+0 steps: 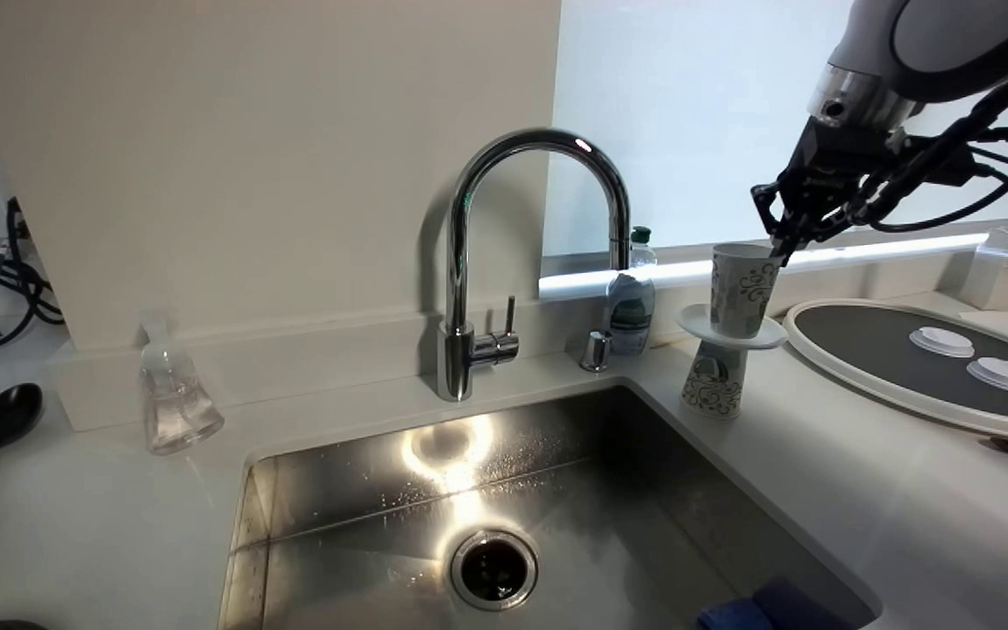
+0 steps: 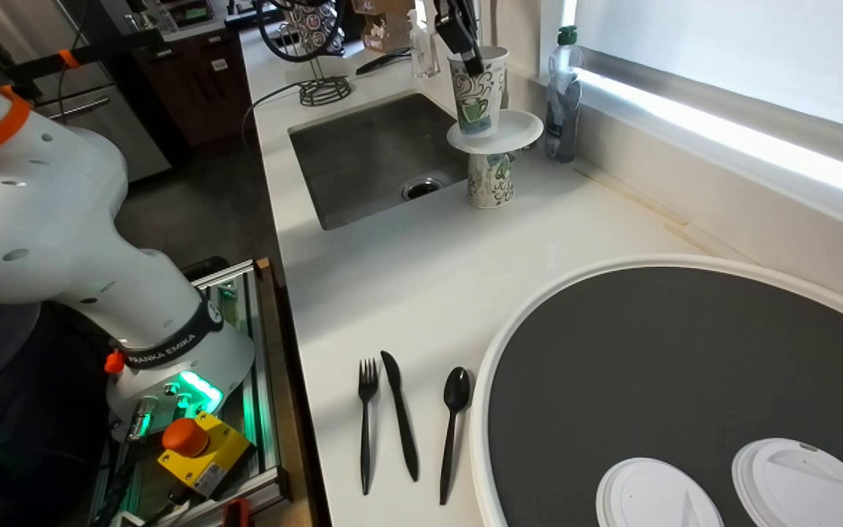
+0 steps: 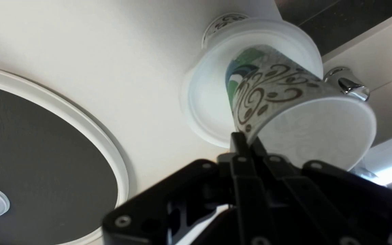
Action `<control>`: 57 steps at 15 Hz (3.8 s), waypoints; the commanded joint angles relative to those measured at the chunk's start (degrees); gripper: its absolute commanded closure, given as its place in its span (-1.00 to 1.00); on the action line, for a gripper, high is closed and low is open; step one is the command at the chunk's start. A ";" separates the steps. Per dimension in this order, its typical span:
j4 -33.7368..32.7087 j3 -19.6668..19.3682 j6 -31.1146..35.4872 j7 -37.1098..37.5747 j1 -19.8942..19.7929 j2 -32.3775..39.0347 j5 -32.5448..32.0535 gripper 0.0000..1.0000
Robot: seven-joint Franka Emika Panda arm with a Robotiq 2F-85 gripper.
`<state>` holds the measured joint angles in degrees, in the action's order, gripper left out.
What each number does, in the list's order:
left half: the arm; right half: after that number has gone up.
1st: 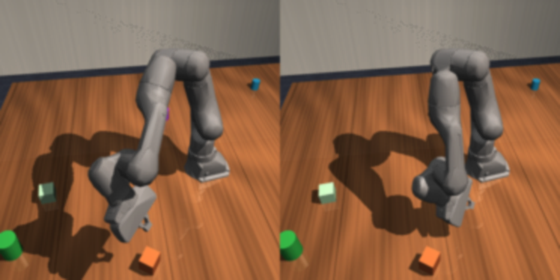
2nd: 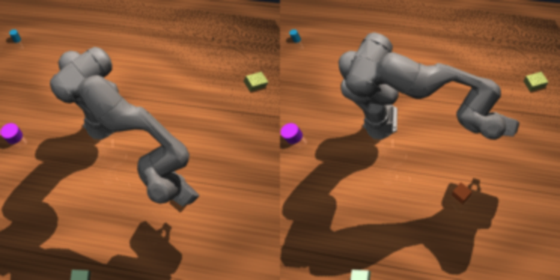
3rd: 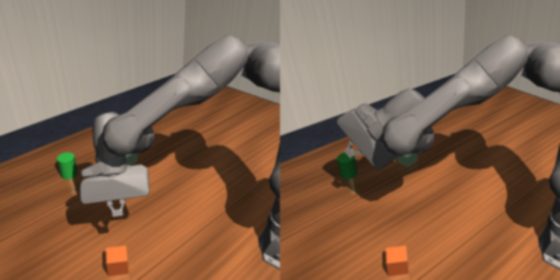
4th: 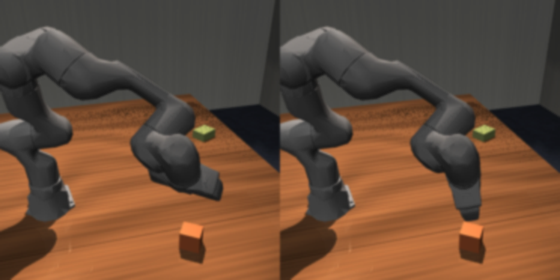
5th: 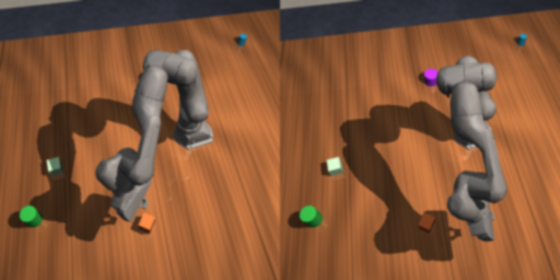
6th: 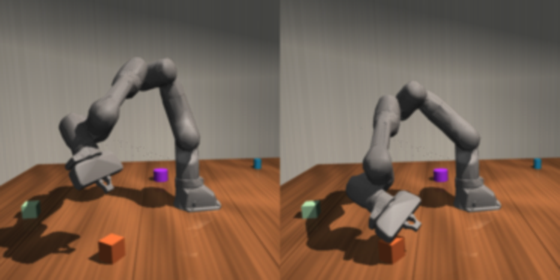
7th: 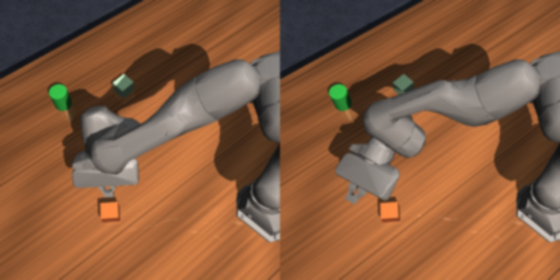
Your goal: Move the tap to the left and put the cup on top of the other cup
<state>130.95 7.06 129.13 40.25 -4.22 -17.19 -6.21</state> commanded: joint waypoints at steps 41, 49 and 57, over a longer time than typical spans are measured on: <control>2.41 -0.51 4.26 6.77 0.00 0.14 -0.33 -0.74; 1.92 -0.58 3.78 6.66 -0.03 -0.17 -0.26 -1.00; 0.51 -1.05 2.11 5.13 -0.03 -1.80 -0.04 -1.00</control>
<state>131.63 6.35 131.79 45.94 -4.24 -17.65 -6.19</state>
